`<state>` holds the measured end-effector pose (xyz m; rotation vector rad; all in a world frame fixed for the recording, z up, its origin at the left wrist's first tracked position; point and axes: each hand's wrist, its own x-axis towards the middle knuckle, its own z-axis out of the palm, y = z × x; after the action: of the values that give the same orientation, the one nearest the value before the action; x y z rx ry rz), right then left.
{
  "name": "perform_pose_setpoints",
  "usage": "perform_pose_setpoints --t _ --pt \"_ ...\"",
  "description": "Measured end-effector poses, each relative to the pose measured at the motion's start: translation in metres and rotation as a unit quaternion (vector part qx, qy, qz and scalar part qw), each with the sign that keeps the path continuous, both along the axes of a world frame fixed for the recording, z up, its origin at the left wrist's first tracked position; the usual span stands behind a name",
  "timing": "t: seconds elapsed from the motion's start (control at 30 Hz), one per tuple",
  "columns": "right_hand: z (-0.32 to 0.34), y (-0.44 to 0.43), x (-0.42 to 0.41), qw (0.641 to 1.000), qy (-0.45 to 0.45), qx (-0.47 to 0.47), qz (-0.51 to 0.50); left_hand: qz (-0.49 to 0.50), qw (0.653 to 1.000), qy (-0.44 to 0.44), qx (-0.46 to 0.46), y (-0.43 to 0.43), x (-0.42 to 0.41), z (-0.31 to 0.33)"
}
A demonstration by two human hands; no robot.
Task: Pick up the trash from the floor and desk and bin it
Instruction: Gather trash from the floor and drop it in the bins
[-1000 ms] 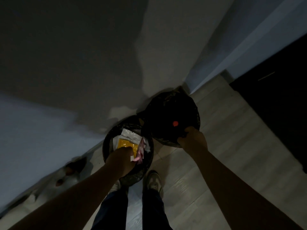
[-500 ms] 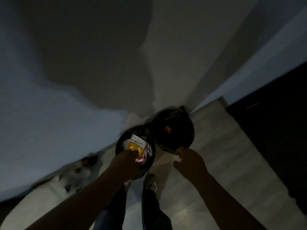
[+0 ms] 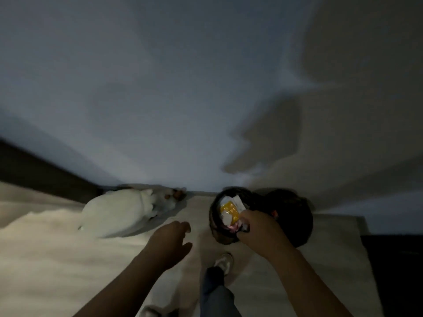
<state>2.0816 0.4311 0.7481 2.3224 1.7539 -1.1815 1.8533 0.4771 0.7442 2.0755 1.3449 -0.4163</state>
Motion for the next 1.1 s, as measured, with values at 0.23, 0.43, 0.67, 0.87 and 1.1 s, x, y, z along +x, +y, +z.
perform_pose_setpoints --t 0.23,0.43,0.67,0.87,1.1 --pt "0.055 0.042 -0.185 0.98 0.023 0.006 0.196 0.211 0.976 -0.027 0.049 -0.037 -0.183 0.045" --pt "0.093 0.029 -0.355 0.959 0.066 0.042 0.271 0.337 0.939 -0.023 0.062 -0.107 -0.338 0.078" --pt "0.142 0.007 -0.544 0.887 0.103 0.1 0.439 0.485 0.868 -0.016 0.105 -0.182 -0.48 0.121" --pt "0.16 -0.004 -0.672 0.822 0.097 0.106 0.551 0.605 0.785 -0.036 0.131 -0.228 -0.562 0.135" --pt "0.165 0.01 -0.805 0.746 0.111 0.125 0.644 0.688 0.705 -0.009 0.174 -0.235 -0.653 0.145"
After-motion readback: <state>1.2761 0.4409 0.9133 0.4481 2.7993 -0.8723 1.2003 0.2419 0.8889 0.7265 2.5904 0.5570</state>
